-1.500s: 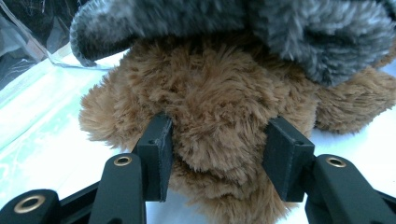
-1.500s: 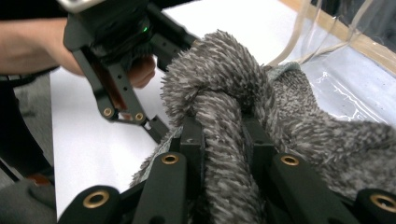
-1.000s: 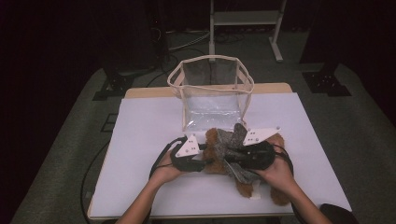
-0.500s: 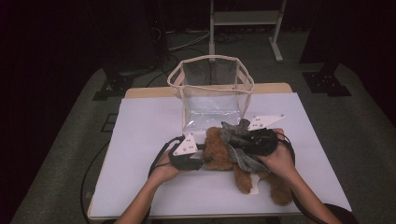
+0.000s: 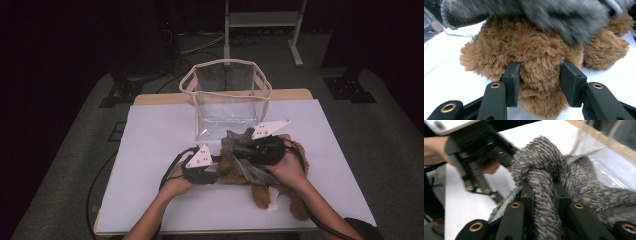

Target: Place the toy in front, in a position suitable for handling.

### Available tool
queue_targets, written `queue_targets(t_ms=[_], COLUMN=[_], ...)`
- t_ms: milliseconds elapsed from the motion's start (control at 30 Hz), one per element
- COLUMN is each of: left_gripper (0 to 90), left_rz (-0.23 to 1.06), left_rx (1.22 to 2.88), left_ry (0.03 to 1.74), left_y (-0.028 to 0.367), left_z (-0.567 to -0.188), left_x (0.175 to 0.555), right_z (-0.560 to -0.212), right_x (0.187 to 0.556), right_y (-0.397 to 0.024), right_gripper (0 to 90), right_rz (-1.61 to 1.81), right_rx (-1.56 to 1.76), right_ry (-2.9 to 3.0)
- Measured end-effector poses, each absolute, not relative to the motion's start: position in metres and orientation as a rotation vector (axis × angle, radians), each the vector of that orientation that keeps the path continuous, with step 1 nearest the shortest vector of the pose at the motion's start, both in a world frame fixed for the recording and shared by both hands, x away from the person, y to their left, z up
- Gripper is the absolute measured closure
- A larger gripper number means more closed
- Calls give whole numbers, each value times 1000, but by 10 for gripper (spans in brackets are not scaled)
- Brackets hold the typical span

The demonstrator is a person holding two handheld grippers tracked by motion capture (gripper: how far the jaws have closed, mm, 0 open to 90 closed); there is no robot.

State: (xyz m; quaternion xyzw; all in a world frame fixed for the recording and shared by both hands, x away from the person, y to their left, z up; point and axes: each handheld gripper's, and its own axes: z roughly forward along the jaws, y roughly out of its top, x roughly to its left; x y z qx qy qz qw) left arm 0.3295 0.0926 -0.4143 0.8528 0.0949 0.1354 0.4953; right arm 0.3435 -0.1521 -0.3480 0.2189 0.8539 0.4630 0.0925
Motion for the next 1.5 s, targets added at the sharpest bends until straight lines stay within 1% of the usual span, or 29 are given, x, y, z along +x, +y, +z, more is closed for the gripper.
queue_targets(t_ms=[200, 233, 367, 433, 600, 867, 1000, 1067, 1100, 1267, 1500], left_gripper=[528, 525, 461, 447, 475, 473, 437, 393, 387, 424, 434], left_rz=[323, 327, 356, 337, 312, 292, 303, 303, 302, 259, 255], left_rx=[2077, 2076, 2025, 2019, 2046, 2065, 2050, 2019, 2022, 2051, 2091], left_ry=[214, 213, 223, 212, 183, 160, 169, 176, 167, 145, 96], left_y=[92, 93, 94, 92, 89, 90, 93, 93, 92, 86, 87], left_z=[-413, -412, -407, -407, -408, -409, -404, -401, -400, -405, -405], left_x=[328, 329, 328, 326, 324, 323, 324, 323, 323, 318, 317], right_z=[-348, -350, -353, -355, -350, -346, -353, -356, -357, -353, -344], right_x=[362, 362, 356, 350, 348, 375, 370, 364, 360, 348, 375], right_y=[-172, -173, -172, -170, -170, -174, -170, -169, -168, -164, -170], right_gripper=[741, 743, 743, 743, 743, 742, 745, 746, 746, 746, 745], right_rz=[1391, 1392, 1398, 1402, 1395, 1355, 1323, 1352, 1362, 1346, 1303], right_rx=[780, 786, 788, 763, 750, 832, 832, 822, 815, 764, 817], right_ry=[2552, 2559, 2608, 2657, 2652, 2649, 2694, 2713, 2724, 2739, 2704])
